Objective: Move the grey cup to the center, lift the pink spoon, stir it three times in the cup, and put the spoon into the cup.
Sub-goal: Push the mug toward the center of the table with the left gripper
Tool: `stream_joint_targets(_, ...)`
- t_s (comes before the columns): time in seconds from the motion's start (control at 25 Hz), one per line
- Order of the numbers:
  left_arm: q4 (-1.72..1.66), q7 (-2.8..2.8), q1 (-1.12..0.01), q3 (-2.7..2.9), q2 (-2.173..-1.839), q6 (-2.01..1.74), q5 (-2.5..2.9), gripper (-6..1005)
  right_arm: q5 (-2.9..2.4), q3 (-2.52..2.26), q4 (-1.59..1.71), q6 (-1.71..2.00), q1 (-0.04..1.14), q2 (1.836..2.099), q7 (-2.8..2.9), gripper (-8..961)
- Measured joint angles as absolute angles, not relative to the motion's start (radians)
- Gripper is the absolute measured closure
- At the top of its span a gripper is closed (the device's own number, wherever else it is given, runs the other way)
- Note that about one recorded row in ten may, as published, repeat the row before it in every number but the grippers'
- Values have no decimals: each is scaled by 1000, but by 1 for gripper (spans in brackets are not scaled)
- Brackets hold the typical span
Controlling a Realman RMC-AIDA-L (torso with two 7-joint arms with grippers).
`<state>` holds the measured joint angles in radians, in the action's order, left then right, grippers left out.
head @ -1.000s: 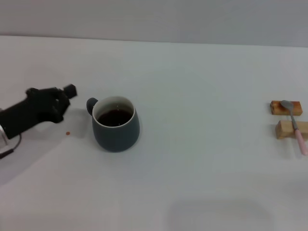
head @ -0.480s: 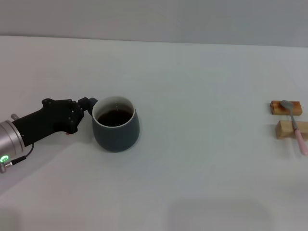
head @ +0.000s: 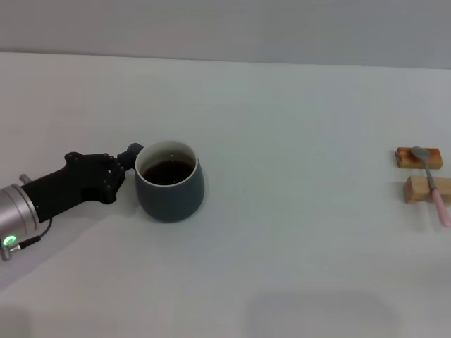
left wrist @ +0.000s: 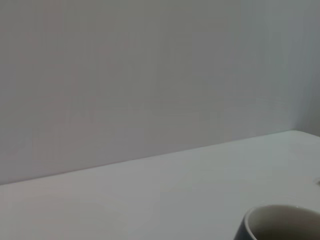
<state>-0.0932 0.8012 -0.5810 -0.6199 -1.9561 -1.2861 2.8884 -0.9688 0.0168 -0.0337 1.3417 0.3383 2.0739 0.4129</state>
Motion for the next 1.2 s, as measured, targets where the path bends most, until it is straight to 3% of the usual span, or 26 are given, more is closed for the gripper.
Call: stream_joint_targets(1.2, -73, 776, -586, -563, -2043, -1305, 2887, 953, -970, 15, -37, 1341, 330, 2074, 413, 472)
